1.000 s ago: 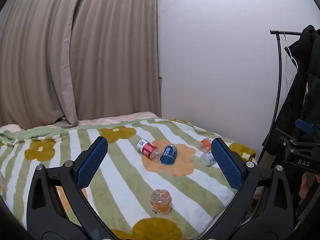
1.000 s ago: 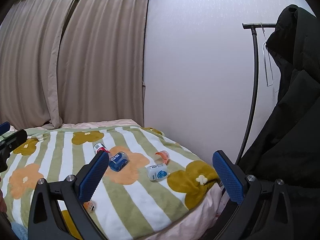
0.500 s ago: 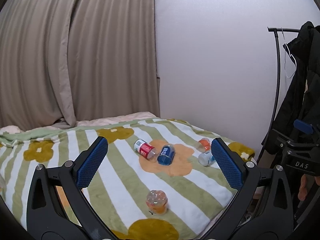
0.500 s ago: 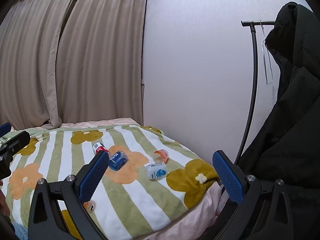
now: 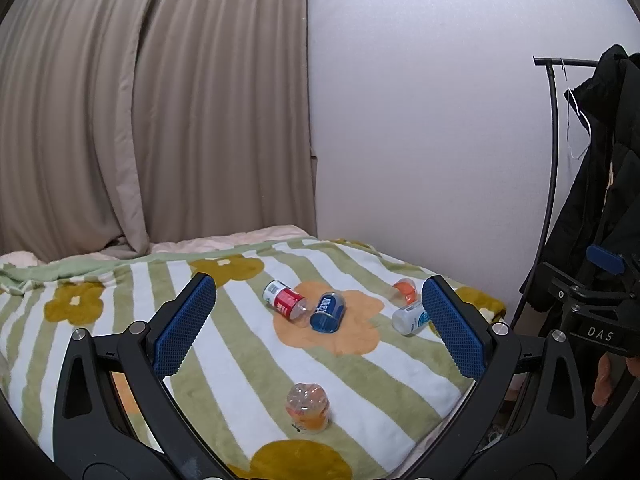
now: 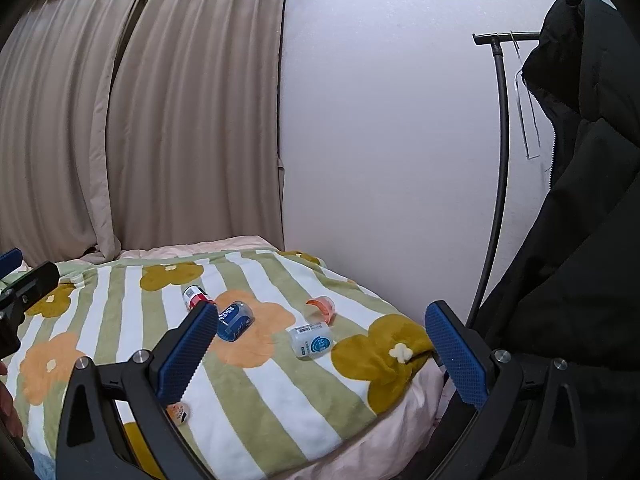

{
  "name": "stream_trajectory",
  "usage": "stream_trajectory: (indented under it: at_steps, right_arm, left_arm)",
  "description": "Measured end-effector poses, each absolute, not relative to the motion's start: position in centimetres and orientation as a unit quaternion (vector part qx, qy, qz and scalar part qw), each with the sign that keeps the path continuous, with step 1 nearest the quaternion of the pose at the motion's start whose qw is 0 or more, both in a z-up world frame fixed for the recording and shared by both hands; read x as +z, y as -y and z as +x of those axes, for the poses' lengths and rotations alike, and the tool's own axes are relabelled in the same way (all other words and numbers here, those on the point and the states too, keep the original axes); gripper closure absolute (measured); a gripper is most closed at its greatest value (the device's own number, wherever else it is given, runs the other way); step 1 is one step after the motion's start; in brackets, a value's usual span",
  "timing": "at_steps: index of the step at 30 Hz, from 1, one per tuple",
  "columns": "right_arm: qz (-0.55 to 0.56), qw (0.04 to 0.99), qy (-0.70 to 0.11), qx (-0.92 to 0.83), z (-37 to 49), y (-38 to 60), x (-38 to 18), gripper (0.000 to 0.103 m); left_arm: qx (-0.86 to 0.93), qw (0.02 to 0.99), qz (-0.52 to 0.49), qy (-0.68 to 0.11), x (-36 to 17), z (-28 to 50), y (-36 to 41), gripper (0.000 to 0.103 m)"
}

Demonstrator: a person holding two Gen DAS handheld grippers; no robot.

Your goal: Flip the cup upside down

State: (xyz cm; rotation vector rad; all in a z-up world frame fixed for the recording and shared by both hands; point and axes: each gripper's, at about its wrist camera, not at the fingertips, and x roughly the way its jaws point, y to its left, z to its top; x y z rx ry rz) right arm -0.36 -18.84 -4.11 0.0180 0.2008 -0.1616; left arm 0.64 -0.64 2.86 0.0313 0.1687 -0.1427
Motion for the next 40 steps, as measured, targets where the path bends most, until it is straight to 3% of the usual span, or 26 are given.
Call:
stream_trajectory:
  at_steps: [40]
  right_arm:
    - [0.005,0.991,-0.101,-0.085,0.2,18.2,-4.4,0.0]
  left_arm:
    - [-0.039,0.998,0.024,-0.039,3.1,-0.4,0.7,0.0]
